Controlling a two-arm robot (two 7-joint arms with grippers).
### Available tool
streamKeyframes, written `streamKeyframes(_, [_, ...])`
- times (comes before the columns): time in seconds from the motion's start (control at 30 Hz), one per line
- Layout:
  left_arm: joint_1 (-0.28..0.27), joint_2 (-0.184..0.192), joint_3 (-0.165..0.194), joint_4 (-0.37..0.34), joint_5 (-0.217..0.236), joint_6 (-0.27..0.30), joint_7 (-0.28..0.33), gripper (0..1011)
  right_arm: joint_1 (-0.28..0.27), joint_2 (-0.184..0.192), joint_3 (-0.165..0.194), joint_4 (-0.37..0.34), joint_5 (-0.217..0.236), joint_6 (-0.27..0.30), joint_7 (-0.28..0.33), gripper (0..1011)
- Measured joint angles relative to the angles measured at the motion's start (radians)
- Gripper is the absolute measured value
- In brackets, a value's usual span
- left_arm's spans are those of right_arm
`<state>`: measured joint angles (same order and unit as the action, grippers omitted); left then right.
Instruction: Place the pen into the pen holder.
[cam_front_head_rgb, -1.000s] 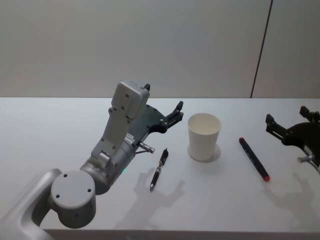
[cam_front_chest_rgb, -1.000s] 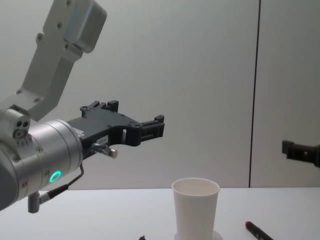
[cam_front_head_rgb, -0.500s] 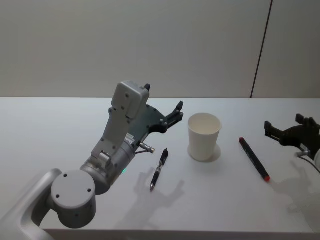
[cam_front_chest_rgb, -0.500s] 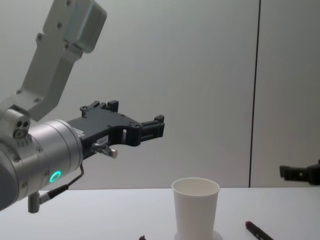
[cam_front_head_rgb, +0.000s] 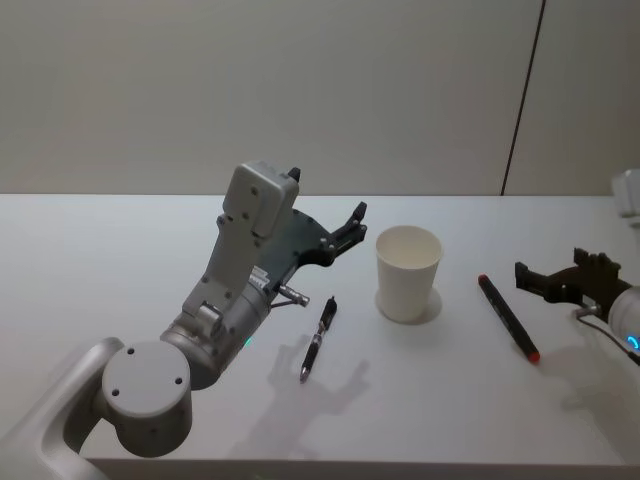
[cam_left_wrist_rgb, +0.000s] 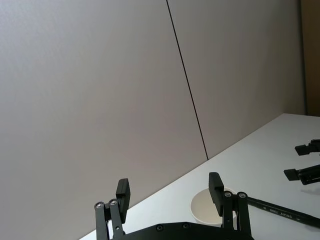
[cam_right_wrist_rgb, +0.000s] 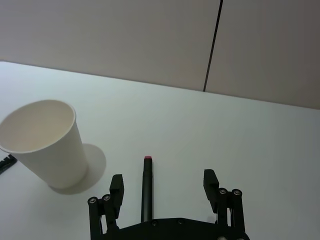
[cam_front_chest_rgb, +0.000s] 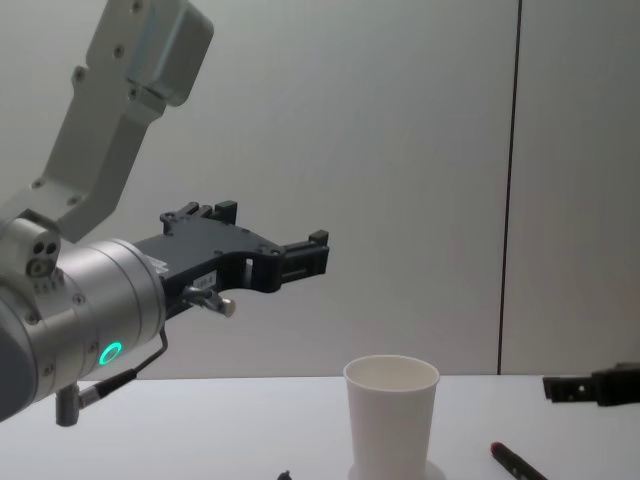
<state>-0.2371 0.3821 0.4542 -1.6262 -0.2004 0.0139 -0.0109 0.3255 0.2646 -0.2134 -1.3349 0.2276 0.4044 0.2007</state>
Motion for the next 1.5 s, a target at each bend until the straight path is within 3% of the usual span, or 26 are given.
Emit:
streamKeyframes(0.4, [0.0, 0.0, 0.0, 0.0, 0.0, 0.0, 0.0, 1004, 0.073, -0.042, -0.025, 0.109, -0.027, 0.083, -0.006, 1001])
streamKeyframes(1.5, [0.0, 0.0, 0.0, 0.0, 0.0, 0.0, 0.0, 1004, 0.196, -0.137, -0.07, 0.329, 0.001, 0.135, -0.08, 1001])
